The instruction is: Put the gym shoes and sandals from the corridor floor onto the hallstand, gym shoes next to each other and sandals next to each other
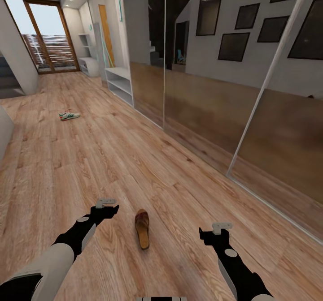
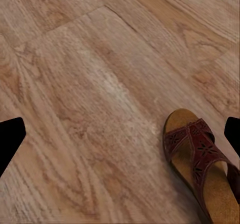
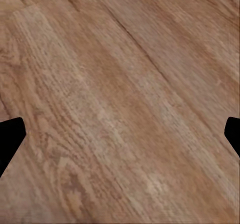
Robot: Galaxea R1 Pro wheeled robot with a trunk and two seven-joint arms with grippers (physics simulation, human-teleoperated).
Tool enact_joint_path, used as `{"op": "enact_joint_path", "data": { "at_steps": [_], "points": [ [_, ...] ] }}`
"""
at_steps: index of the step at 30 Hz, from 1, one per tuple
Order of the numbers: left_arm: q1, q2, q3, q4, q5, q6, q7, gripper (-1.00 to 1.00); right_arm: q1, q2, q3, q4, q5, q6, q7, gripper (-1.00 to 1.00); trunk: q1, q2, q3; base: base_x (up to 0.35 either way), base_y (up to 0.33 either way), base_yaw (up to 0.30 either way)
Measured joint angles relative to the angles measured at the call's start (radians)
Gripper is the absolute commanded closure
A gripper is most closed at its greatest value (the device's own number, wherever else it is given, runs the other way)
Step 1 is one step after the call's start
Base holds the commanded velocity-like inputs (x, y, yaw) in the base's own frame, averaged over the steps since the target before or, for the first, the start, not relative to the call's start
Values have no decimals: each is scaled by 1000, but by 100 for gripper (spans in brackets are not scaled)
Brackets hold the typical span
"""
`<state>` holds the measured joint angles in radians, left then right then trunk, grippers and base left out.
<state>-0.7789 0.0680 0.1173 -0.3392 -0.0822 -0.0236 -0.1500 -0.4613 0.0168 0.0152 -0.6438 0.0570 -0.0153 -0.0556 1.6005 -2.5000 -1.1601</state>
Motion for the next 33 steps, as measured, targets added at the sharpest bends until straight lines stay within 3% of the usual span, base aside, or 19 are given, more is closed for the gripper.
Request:
{"op": "enact_joint_path", "data": {
  "at_steps": [8,24,33],
  "points": [
    [0,-1,0,0,0,0,1,-100,0,0,0,-1,-1,0,0,-100,0,0,0,97,270,81],
    [0,-2,0,1,0,-1,2,-100,0,0,0,-2,-1,0,0,-100,0,0,0,47,294,255],
    [0,-4,0,1,0,-1,2,-100,-1,0,0,-2,-1,0,0,-100,0,0,0,1,62,278]
  ]
}}
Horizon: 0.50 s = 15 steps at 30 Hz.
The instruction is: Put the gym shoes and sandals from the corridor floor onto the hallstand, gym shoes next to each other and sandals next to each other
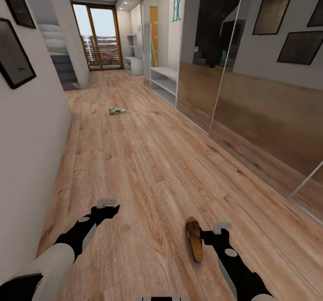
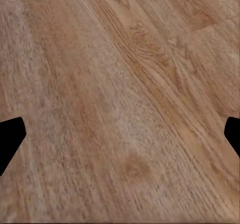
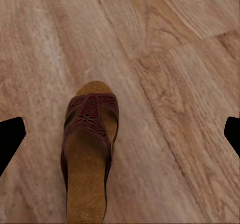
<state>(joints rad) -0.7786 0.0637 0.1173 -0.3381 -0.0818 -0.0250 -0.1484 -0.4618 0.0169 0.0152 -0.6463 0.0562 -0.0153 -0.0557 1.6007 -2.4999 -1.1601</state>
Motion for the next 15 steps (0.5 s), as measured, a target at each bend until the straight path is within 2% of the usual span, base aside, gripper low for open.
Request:
{"op": "enact_joint_path", "data": {
  "at_steps": [3,6,15],
  "points": [
    [0,-1,0,0,0,0,0,-100,0,0,-1,0,1,0,0,-100,0,0,0,0,4,237],
    [0,-2,0,0,0,0,0,-100,0,0,-1,-1,0,0,0,-100,0,0,0,0,2,106],
    [0,-2,0,-5,0,0,0,-100,1,-4,0,-2,-2,-1,0,-100,0,0,0,0,0,18]
  ]
}}
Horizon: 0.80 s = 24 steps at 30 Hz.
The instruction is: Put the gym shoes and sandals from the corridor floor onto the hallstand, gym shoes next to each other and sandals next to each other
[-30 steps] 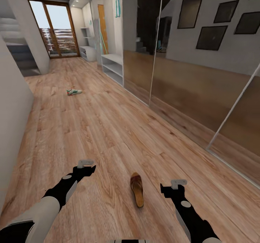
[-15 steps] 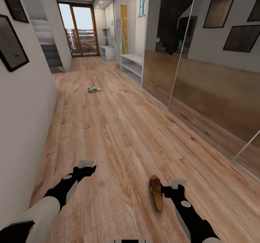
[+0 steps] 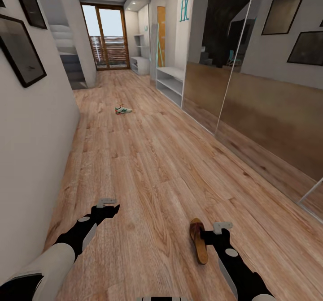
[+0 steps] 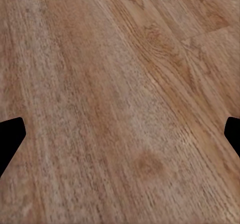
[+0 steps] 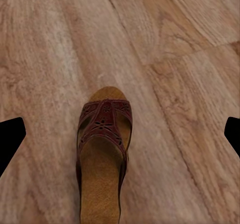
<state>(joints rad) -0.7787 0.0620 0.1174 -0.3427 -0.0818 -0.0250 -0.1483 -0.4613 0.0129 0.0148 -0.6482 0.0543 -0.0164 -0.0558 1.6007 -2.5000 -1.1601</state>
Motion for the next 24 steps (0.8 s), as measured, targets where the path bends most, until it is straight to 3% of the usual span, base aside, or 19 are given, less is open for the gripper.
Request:
{"op": "enact_joint_path", "data": {
  "at_steps": [24],
  "points": [
    [0,0,0,-1,0,0,2,-100,-1,2,0,-1,0,0,2,-100,0,0,0,0,12,0]
  ]
}}
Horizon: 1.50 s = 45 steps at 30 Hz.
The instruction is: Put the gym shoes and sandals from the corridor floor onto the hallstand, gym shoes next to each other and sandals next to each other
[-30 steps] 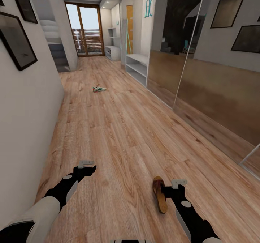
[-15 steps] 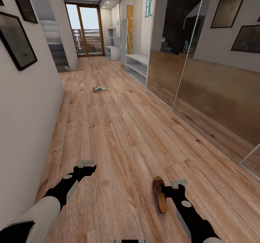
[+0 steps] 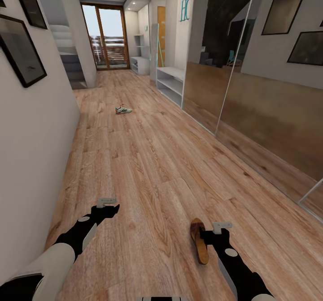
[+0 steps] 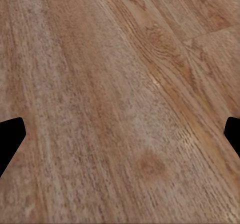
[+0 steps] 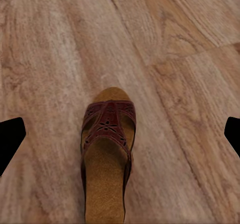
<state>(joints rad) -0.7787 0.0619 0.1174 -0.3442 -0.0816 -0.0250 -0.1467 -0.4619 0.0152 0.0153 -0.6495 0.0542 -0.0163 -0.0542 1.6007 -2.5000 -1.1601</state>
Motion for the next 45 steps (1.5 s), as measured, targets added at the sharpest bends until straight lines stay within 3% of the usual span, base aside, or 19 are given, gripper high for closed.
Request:
{"op": "enact_joint_path", "data": {
  "at_steps": [27,45],
  "points": [
    [-7,-12,-3,-5,-2,10,-3,-100,0,5,2,5,-3,2,-1,-100,0,0,-1,0,24,10],
    [-9,-24,-45,-6,-3,9,0,-100,0,5,0,0,-2,1,-2,-100,0,0,-12,0,0,92]
  ]
}}
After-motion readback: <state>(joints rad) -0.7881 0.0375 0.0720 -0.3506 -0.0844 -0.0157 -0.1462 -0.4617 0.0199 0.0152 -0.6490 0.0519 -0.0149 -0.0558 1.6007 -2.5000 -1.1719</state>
